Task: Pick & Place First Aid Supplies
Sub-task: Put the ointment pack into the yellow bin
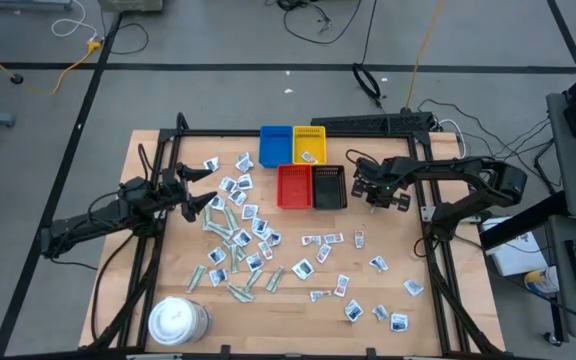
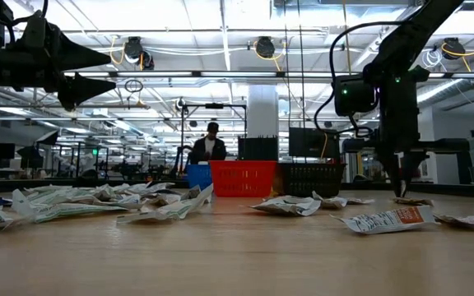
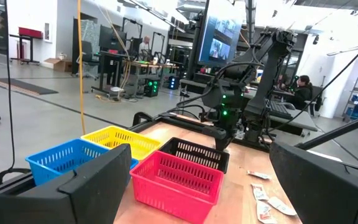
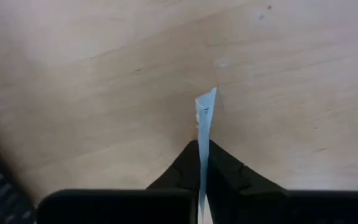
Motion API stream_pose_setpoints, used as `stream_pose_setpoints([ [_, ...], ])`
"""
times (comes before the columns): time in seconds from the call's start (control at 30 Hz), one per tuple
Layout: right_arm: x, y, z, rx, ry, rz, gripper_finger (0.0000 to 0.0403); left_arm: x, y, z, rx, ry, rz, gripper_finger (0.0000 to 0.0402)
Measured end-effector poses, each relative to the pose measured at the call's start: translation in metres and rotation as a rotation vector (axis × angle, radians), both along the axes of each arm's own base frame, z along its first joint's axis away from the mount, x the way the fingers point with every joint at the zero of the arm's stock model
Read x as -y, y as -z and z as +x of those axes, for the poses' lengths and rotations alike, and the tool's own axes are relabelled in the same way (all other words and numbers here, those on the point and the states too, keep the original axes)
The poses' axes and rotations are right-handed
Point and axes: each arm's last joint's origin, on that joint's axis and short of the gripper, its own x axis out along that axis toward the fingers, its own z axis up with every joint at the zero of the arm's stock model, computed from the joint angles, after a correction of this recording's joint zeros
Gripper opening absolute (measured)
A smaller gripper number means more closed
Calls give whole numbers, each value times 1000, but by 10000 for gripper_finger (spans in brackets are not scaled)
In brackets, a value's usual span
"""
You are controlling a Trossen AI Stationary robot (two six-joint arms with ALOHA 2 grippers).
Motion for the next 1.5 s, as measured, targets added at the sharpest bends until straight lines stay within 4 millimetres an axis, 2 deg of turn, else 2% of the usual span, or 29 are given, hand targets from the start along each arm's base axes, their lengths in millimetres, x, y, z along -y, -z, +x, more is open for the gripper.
stream_pose_setpoints([
  [0.3,14,-21,7,39,-129,32,3,0,0,0,0,0,0,390],
  [0.67,30,-69,10,23,-420,67,1,0,0,0,0,0,0,390],
  [0.83,38,-91,13,15,-489,72,1,0,0,0,0,0,0,390],
  [1.03,65,-104,44,25,-551,53,1,0,0,0,0,0,0,390],
  [1.5,134,-110,136,93,-676,-38,0,0,0,0,-1,0,0,390],
])
